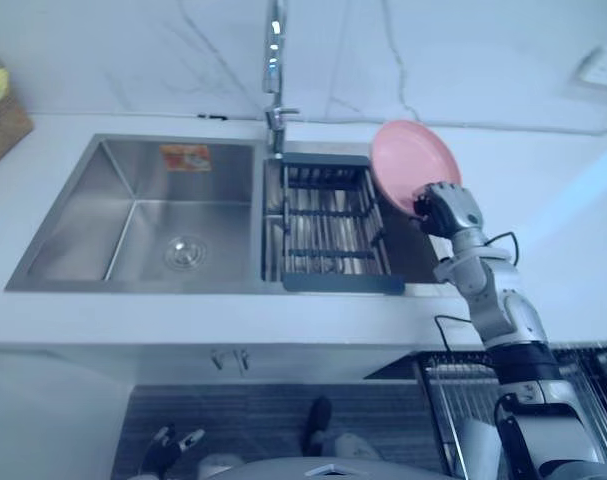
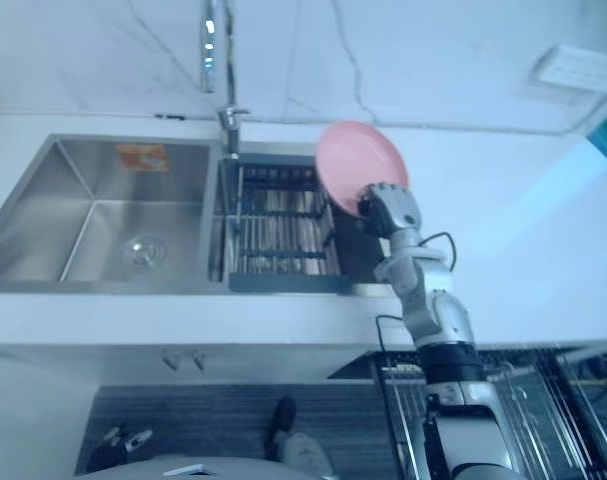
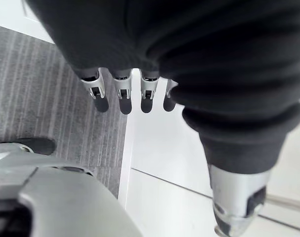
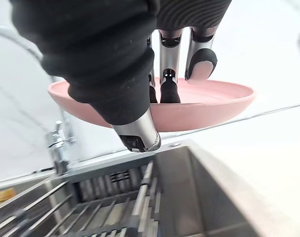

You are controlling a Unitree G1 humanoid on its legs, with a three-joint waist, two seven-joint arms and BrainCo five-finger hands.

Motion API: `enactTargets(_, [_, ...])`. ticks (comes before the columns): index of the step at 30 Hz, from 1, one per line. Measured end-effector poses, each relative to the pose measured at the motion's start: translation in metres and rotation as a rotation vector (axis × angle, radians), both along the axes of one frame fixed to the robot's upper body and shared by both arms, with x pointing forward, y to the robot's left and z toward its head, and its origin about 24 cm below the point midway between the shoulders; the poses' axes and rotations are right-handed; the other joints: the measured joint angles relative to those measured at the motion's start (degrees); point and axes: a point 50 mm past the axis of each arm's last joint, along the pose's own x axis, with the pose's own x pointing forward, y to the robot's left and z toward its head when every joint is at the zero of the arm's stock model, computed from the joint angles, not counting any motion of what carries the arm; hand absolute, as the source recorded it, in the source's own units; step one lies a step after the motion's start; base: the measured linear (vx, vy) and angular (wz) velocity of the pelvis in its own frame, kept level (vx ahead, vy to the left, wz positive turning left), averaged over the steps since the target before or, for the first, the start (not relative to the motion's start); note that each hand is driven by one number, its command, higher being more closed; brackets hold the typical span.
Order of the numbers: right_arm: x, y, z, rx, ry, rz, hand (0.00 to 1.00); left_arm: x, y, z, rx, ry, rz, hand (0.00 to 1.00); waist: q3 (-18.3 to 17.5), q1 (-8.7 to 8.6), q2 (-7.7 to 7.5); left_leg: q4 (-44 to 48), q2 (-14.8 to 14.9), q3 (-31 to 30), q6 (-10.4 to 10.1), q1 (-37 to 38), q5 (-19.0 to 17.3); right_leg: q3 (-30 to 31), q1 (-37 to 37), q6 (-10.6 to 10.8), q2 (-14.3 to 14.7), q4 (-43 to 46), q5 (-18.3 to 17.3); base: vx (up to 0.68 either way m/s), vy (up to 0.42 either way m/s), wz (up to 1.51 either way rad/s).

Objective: Walk over to the sink, pick up the cup, carry it to the dishwasher, place the cup inside the dishwasher, then close the dishwasher door

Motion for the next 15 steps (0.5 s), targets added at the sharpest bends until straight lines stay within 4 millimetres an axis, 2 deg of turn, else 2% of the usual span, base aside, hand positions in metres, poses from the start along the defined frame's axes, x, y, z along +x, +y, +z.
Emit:
enactTargets(2, [-0.006,-0.006,0.001,-0.001,-0.007,-0.022,1.00,0.005,-0.001,0.001,-0.006,-0.014,-0.015,0.00,0.1,-0.49,-0.17,0.7,-0.6,2.8,0.2,0.1,-0.8,2.9,-1.2,0.1,0.3,0.0,1.0,-0.05,0.107,-0.79])
enactTargets(4, [-0.007,-0.009,0.000,0.003,-0.003,-0.040,1.00,0.005,0.000,0.001,-0.005,-0.009,-0.017,0.00,0.2,-1.70,-0.36,2.0,-1.2,5.4,0.7,0.1,-1.8,5.1,-2.1,0.4,0.4,0.0,2.0,-0.08,0.107,-0.80])
enactTargets(5, [-0.007,-0.010,0.000,0.007,0.000,-0.051,1.00,0.005,0.003,0.002,0.001,-0.009,-0.013,0.00,0.2,-2.03,-0.71,3.3,-1.5,7.8,1.1,0.1,-2.4,5.4,-2.7,-0.7,0.6,0.0,1.4,-0.08,0.051,-0.99])
enactTargets(6, [-0.007,-0.010,0.000,0.009,-0.001,-0.057,1.00,0.007,0.005,0.003,0.004,-0.014,0.008,0.00,0.4,-1.12,-0.83,3.8,-1.0,11.2,1.5,-0.1,-2.4,-0.9,-4.3,-3.3,0.3,2.3,-5.6,-0.09,0.028,-1.19])
enactTargets(7, [-0.007,-0.009,0.000,0.010,-0.001,-0.053,1.00,0.007,0.006,0.003,0.005,-0.015,0.018,0.00,0.0,-0.27,0.49,3.6,0.3,13.0,2.0,-0.2,-1.9,-5.9,-5.3,-4.0,-0.2,4.6,-10.3,-0.04,0.021,-1.40])
enactTargets(8, [-0.004,-0.005,0.002,0.013,-0.010,-0.038,1.00,0.006,0.006,0.003,0.002,-0.014,0.041,0.00,0.0,0.67,1.18,3.6,1.8,15.6,2.1,0.0,-1.8,-13.0,-7.4,-5.6,-3.4,13.1,-12.5,0.03,0.010,-1.13])
enactTargets(9, [-0.004,-0.004,0.003,0.016,-0.013,-0.035,1.00,0.004,0.008,0.003,0.007,-0.011,0.065,0.00,-0.1,0.99,0.55,4.1,1.6,17.0,1.8,0.2,-2.1,-16.6,-8.1,-7.3,-7.2,20.8,-13.9,0.12,-0.027,-1.25])
enactTargets(10, [-0.002,-0.002,0.001,0.027,-0.009,-0.033,1.00,-0.002,0.012,0.002,0.016,0.006,0.085,0.00,-0.6,1.93,-1.28,8.2,1.2,18.6,1.7,0.0,-3.5,-19.1,-8.2,-9.2,-11.5,28.7,-15.0,0.11,-0.058,-0.87])
enactTargets(11, [0.000,0.000,0.002,0.032,-0.011,-0.031,1.00,0.000,0.014,0.003,0.023,0.001,0.085,0.00,-0.6,2.16,-1.46,9.6,1.2,18.9,1.6,-0.2,-3.7,-19.5,-8.4,-10.2,-11.1,28.9,-14.5,0.08,-0.082,-0.98])
enactTargets(12, [0.002,0.004,0.003,0.050,-0.020,-0.022,1.00,-0.002,0.012,0.002,0.015,0.012,0.101,0.00,-0.4,2.74,-1.57,15.0,3.3,18.9,1.9,-2.5,-4.2,-19.5,-8.2,-12.1,-10.6,27.3,-12.0,-0.15,-0.091,-0.89])
enactTargets(13, [0.004,0.006,0.006,0.065,-0.035,-0.021,1.00,0.001,0.007,0.001,0.010,0.004,0.090,0.00,-0.5,2.97,-0.71,11.2,4.9,18.2,2.8,-5.0,-2.6,-16.9,-7.2,-10.1,-7.1,21.5,-9.3,-0.16,-0.074,-0.83])
enactTargets(14, [0.005,0.006,0.010,0.058,-0.046,-0.021,1.00,0.005,0.005,0.002,0.008,-0.008,0.080,0.00,-0.4,2.96,-0.47,8.3,5.1,18.6,0.2,-4.4,-1.7,-17.6,-7.1,-9.0,-7.5,22.9,-12.5,-0.21,-0.127,-0.72])
enactTargets(15, [0.007,0.006,0.012,0.056,-0.049,-0.019,1.00,0.009,0.003,0.002,0.014,-0.019,0.074,0.00,-0.6,3.09,-2.00,9.0,4.5,20.6,0.4,-4.2,-1.1,-19.5,-5.9,-3.9,-9.2,23.8,-16.7,-0.06,-0.154,-0.54])
